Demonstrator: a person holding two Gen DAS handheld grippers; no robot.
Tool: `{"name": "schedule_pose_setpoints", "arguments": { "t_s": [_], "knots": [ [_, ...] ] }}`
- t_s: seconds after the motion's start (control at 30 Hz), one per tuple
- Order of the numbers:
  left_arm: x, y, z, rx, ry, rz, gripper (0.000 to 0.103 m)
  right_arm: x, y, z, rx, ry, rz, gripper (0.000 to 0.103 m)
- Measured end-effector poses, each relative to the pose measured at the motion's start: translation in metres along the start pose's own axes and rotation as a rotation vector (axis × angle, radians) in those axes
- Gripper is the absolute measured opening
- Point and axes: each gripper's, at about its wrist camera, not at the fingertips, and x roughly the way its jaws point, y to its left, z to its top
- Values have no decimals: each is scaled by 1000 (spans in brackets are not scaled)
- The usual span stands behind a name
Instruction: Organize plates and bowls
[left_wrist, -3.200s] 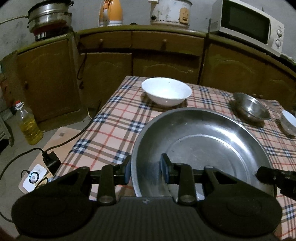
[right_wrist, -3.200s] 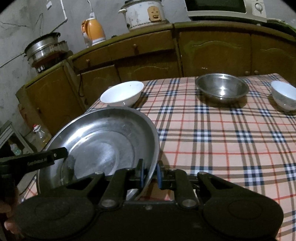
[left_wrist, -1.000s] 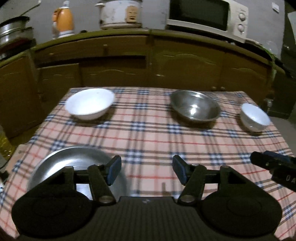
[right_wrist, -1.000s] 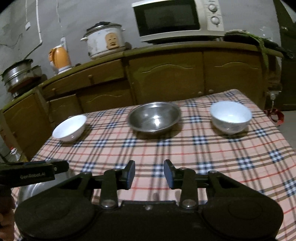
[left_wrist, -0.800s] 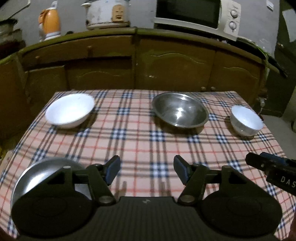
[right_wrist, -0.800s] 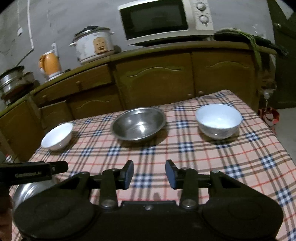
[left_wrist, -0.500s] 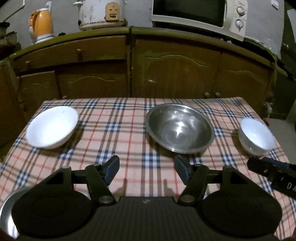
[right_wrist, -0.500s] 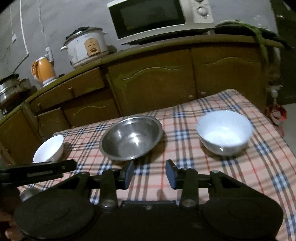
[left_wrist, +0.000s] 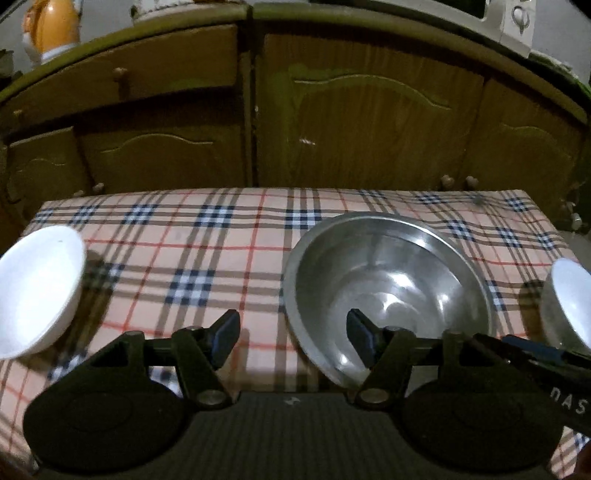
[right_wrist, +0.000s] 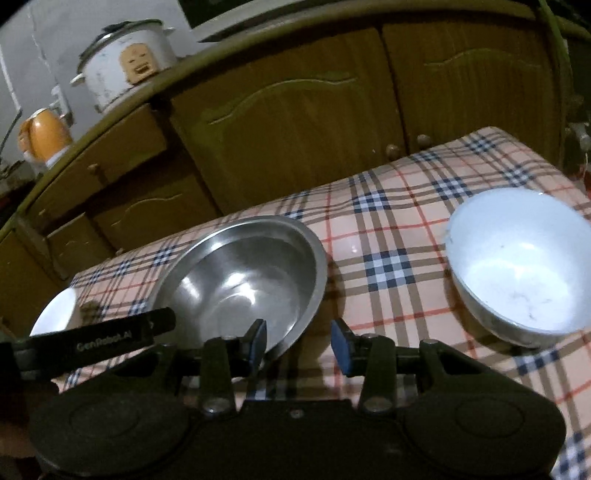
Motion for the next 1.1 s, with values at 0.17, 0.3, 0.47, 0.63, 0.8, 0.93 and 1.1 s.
{"name": "schedule_pose_setpoints", "arguments": {
  "t_s": [0.17,0.3,0.47,0.63,0.8,0.93,1.1],
  "knots": [
    [17,2,2,-9,38,-28,20,23,3,2,-2,36,23,29],
    [9,6,-5,-14,30,-49,20,14,7,-2,-3,5,12,27],
    [-20,3,-11,-19,16,-56,20,-14,11,-7,-22,-15,14,27],
    [-64,-7,-19,-8,-29,-51,19,-60,14,-14,-35,-48,13,27],
    [-112,-17,-37,-3,-60,-60,20,-115,16,-28,-52,-85,15,27],
    [-145,-24,-54,9,-85,-61,20,-156,19,-45,-65,-110,12,27],
    [-176,-31,-80,26,-99,-67,21,-200,19,-71,-87,-139,1,27]
  ]
}}
